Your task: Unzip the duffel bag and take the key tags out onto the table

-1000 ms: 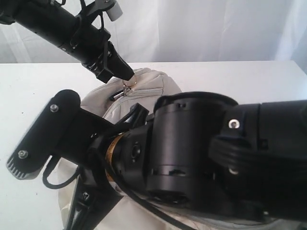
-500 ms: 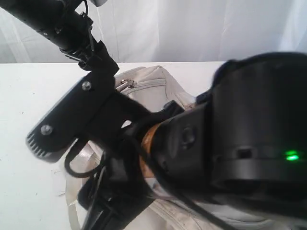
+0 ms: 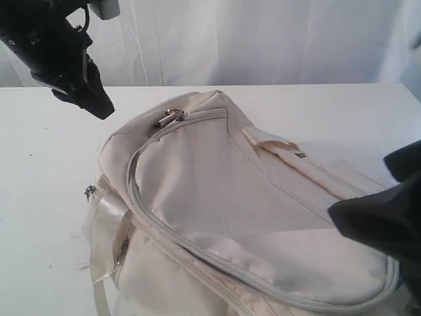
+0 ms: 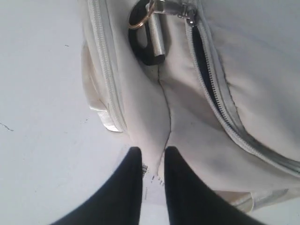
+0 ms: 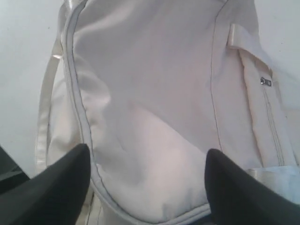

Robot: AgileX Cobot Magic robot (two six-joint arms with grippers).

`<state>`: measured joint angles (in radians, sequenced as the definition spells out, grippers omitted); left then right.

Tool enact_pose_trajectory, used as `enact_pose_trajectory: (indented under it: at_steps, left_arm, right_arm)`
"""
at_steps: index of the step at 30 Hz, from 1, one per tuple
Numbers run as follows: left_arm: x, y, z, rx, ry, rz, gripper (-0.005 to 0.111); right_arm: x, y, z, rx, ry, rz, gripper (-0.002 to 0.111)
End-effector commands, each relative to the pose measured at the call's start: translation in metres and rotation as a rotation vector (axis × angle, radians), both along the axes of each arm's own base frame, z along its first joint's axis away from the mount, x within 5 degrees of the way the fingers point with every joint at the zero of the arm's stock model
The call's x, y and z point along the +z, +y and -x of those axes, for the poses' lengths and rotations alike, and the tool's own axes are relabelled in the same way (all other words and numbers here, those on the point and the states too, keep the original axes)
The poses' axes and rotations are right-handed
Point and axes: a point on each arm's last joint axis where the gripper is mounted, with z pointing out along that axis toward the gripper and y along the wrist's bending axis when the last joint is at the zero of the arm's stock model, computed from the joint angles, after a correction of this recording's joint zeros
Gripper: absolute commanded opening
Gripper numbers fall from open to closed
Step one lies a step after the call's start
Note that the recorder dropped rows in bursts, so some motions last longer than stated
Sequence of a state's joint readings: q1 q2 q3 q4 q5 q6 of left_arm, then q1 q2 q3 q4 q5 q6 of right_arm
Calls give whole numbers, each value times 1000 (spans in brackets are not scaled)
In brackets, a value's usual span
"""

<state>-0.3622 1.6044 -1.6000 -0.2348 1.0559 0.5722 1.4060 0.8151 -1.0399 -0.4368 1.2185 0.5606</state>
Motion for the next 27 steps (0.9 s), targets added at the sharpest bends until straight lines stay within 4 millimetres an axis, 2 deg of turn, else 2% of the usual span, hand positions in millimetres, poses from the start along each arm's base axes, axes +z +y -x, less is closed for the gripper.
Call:
enact_pose_trajectory:
  at_steps: [1,4,7,9,13,18,23,27]
  left_arm:
    - [1,-4,-1,51,-13,80,26]
    - [-4,-7,-8,87,-13,95,47]
    - [-13,-10,-16,120,11,113,71]
    - [-17,-16,-21,165,47,170,74]
    - [-18,-31,-38,151,109,259,70]
    - [-20,-49,-63,91,154,253,74]
    - [-35,-78,-81,29,154,226,84]
    - [-56,-96,-91,9,174,200,85]
  right_arm:
    - [7,-15,-3,-61,-44,-59,65]
    - [11,-19,-10,-93,-137,-51,64]
    - [15,-21,-15,-134,-210,-50,57]
    - [17,-22,-17,-144,-241,-46,52]
    - [20,-24,-20,-158,-284,-41,46]
    - [21,-25,-21,-164,-311,-34,43]
    - [24,-26,-24,-173,-356,-24,42]
    - [25,-27,-25,-182,-381,-20,42]
